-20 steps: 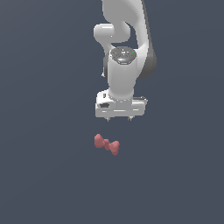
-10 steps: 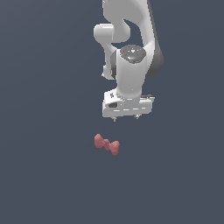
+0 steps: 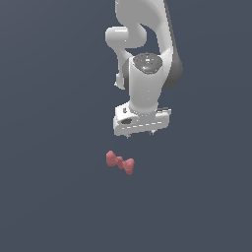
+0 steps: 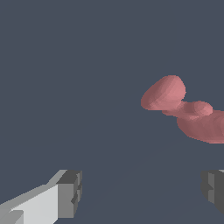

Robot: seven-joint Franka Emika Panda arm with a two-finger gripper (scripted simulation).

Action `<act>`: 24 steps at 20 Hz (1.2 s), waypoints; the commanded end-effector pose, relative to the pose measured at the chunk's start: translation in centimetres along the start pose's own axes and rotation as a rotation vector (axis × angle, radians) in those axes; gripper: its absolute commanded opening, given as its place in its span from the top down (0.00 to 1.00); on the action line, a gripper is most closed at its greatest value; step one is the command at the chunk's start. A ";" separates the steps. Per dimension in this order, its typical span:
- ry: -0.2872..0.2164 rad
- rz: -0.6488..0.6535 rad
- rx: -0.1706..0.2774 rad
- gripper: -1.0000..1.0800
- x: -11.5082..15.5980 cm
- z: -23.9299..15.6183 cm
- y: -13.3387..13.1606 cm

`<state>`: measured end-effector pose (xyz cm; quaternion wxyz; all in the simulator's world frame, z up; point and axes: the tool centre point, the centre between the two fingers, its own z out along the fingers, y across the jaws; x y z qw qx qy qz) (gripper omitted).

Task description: Pick up the object and move it to a goal position.

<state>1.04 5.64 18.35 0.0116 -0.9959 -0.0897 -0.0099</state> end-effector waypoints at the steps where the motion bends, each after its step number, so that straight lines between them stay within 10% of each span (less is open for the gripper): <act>1: -0.001 -0.038 -0.002 0.04 0.2 0.1 0.3; 24: -0.019 -0.584 -0.012 0.04 3.3 2.1 5.0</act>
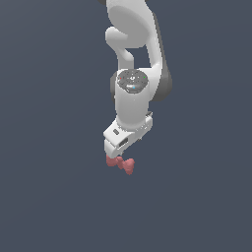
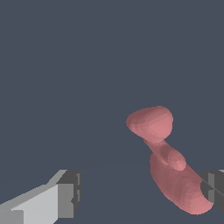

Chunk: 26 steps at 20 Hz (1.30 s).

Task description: Pick up the object and move it to a goal position.

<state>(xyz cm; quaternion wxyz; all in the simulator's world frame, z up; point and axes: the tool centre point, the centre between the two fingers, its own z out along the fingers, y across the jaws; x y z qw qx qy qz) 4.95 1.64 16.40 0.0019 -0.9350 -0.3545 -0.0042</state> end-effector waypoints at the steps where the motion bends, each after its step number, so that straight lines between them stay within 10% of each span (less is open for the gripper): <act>1: -0.002 -0.063 0.000 0.04 0.0 0.2 0.7; 26: -0.009 -0.454 0.002 0.04 -0.6 1.8 4.9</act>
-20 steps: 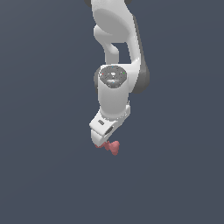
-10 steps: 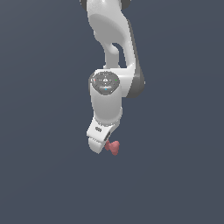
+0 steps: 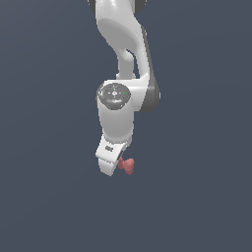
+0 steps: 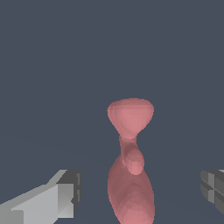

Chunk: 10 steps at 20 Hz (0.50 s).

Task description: Pick up the object and move it to a goal position.

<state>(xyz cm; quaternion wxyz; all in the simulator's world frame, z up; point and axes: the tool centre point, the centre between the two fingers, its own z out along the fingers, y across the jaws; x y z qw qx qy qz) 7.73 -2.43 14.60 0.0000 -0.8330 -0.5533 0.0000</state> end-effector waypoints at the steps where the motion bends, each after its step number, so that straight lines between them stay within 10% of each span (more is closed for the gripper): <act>1: 0.000 -0.007 0.000 0.04 0.0 0.0 0.1; 10: 0.000 -0.005 0.000 0.04 0.0 2.6 0.0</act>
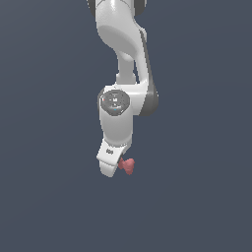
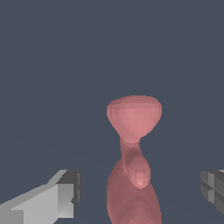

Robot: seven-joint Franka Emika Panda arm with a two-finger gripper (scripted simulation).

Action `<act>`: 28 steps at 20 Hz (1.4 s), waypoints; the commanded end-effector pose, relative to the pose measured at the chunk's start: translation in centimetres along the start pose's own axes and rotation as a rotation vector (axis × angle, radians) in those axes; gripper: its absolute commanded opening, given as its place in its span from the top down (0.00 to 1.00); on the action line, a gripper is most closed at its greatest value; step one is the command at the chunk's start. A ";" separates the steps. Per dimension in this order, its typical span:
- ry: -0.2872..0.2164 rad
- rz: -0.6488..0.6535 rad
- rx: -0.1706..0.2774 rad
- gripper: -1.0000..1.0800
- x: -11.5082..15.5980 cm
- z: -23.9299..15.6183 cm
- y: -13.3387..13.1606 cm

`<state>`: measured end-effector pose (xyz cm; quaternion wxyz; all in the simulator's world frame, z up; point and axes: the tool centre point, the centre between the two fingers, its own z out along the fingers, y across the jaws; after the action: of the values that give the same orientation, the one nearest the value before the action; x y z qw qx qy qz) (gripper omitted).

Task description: Pick up the object and move it to a goal position.

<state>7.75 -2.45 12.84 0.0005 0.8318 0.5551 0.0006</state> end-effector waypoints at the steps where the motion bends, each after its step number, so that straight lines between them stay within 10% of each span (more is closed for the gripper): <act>1: 0.000 -0.001 0.002 0.04 -0.1 1.5 -0.1; 11: -0.001 -0.003 0.001 0.04 0.0 3.3 0.0; 12: -0.001 -0.003 0.001 1.00 0.0 3.3 0.0; 28: -0.001 -0.003 0.001 1.00 -0.6 2.3 0.0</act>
<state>7.53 -2.75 10.10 -0.0006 0.8308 0.5565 -0.0005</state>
